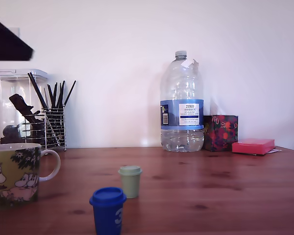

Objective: Pick up the coffee capsules from the table one by one and drop them inside the nearest coffee cup

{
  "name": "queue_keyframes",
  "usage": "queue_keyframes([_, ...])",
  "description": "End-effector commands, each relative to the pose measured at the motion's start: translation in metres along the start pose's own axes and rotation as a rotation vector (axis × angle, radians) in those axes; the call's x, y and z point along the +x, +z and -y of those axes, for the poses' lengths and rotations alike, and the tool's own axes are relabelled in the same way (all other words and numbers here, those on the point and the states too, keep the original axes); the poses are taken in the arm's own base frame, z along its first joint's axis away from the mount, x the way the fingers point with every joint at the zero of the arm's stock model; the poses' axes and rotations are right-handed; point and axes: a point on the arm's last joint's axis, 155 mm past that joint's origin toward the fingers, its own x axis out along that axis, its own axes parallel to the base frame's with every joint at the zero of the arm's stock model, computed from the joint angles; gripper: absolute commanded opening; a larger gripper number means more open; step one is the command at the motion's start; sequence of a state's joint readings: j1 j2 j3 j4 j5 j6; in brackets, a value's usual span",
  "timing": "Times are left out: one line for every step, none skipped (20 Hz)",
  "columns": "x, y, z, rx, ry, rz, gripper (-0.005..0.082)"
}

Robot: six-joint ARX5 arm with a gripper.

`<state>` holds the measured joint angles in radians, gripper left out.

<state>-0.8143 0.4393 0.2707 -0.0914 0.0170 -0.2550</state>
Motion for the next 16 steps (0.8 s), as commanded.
queue_keyframes([0.008, -0.015, 0.007, 0.019, -0.006, -0.035, -0.0019])
queue_keyframes([0.014, -0.023, 0.014, 0.038, -0.014, -0.065, -0.0019])
queue_keyframes([0.019, -0.031, 0.018, 0.056, -0.012, -0.09, -0.0019])
queue_keyframes([0.023, -0.04, 0.023, 0.074, -0.014, -0.119, -0.0019])
queue_keyframes([0.026, -0.049, 0.029, 0.089, -0.027, -0.146, -0.0019])
queue_keyframes([0.029, -0.059, 0.034, 0.104, -0.039, -0.182, -0.0019])
queue_keyframes([0.031, -0.069, 0.036, 0.117, -0.043, -0.214, -0.0019])
queue_keyframes([0.033, -0.078, 0.037, 0.126, -0.046, -0.248, -0.0019])
queue_keyframes([0.034, -0.086, 0.038, 0.128, -0.046, -0.277, -0.0019])
queue_keyframes([0.035, -0.093, 0.037, 0.134, -0.043, -0.301, -0.0019])
queue_keyframes([0.035, -0.099, 0.038, 0.134, -0.048, -0.323, -0.0019])
queue_keyframes([0.036, -0.103, 0.038, 0.126, -0.051, -0.34, -0.0018])
queue_keyframes([0.036, -0.107, 0.038, 0.105, -0.048, -0.355, -0.0014])
queue_keyframes([0.036, -0.112, 0.038, 0.09, -0.047, -0.372, -0.0005])
queue_keyframes([0.035, -0.116, 0.038, 0.092, -0.047, -0.389, 0.0012])
queue_keyframes([0.035, -0.118, 0.037, 0.094, -0.043, -0.398, 0.005])
